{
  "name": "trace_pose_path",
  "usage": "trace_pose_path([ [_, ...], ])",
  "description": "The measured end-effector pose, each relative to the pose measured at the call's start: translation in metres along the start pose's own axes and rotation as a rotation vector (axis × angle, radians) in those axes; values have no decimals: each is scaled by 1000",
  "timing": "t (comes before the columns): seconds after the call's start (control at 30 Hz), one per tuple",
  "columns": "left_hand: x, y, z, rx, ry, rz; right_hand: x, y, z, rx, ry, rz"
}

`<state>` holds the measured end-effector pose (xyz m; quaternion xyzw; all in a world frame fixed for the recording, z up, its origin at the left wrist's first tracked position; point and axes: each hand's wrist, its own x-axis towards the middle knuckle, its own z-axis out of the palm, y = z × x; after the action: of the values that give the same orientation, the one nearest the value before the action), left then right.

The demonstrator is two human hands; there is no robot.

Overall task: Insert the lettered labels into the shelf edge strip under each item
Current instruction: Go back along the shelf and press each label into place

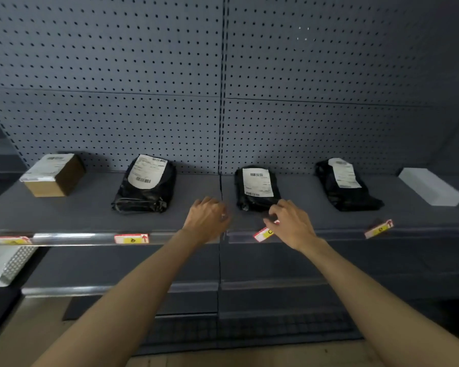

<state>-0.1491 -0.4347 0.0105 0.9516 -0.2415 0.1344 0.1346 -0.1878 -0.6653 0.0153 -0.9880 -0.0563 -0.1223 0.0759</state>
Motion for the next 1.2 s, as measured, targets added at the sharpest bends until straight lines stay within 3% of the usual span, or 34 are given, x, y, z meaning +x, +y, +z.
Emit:
trace_pose_path([
  [0.37, 16, 79, 75, 134, -96, -54, 3, 53, 31, 107, -27, -186],
  [0.6, 12, 97, 102, 110, -32, -132, 1, 68, 45, 130, -11, -229],
  [0.93, 16, 91, 97, 218, -75, 9, -12, 78, 66, 86, 3, -240],
  [1.2, 27, 100, 81, -27, -90, -63, -11, 97, 39, 108, 16, -195],
])
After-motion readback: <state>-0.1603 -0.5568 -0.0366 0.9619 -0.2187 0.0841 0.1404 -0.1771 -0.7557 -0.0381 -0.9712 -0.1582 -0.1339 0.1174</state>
